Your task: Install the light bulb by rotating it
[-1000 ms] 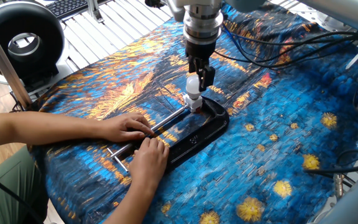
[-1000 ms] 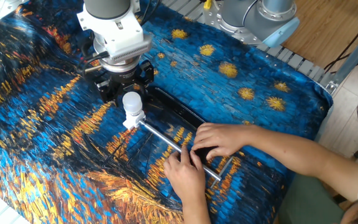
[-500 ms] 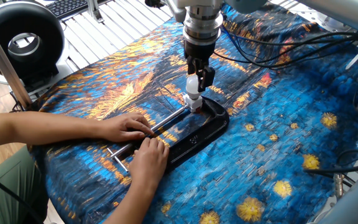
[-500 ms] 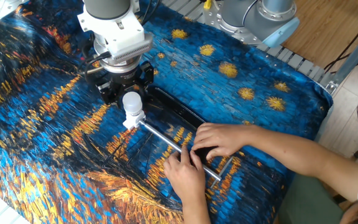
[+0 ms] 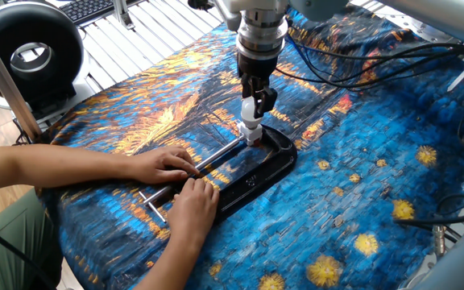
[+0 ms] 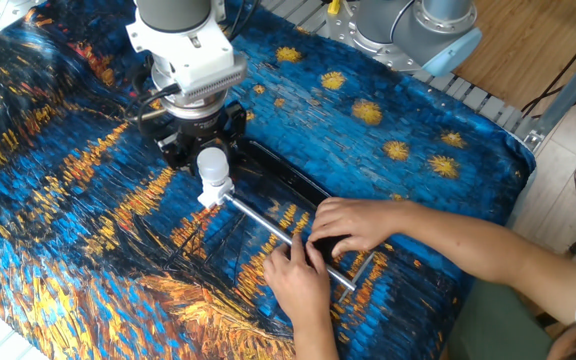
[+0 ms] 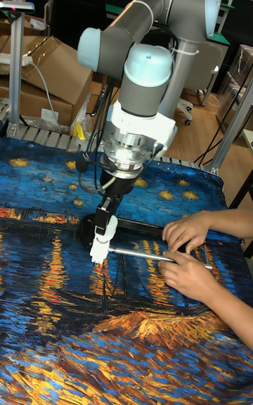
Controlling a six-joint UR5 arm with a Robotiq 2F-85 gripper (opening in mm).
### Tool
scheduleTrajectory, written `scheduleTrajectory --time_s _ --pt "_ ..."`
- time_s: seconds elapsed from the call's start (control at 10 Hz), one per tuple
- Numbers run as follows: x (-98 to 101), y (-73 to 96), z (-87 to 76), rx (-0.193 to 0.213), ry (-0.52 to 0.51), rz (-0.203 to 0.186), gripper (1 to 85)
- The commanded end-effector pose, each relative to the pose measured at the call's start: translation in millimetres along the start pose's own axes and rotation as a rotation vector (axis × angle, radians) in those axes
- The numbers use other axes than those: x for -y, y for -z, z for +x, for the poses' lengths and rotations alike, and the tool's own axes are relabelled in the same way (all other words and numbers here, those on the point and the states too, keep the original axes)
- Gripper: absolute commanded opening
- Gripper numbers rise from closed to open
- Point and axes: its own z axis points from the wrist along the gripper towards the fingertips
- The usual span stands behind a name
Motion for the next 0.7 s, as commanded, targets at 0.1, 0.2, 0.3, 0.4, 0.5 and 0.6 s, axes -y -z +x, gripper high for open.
scheduleTrajectory --time_s 0.1,0.2,0.3,0.4,0.5,0.6 --pt "4.4 0.6 -3.3 0.014 -0.008 0.016 53.3" --pt "4.3 0.6 -3.7 0.016 -0.016 0.016 52.3" --pt "4.0 0.5 -4.6 0.019 -0.029 0.015 51.0" --pt "5.2 0.4 -4.7 0.019 -0.043 0.019 50.0" --pt "6.6 0.2 -4.3 0.018 -0.057 0.024 47.7" --pt "6.9 0.2 -4.4 0.019 -0.068 0.026 46.7"
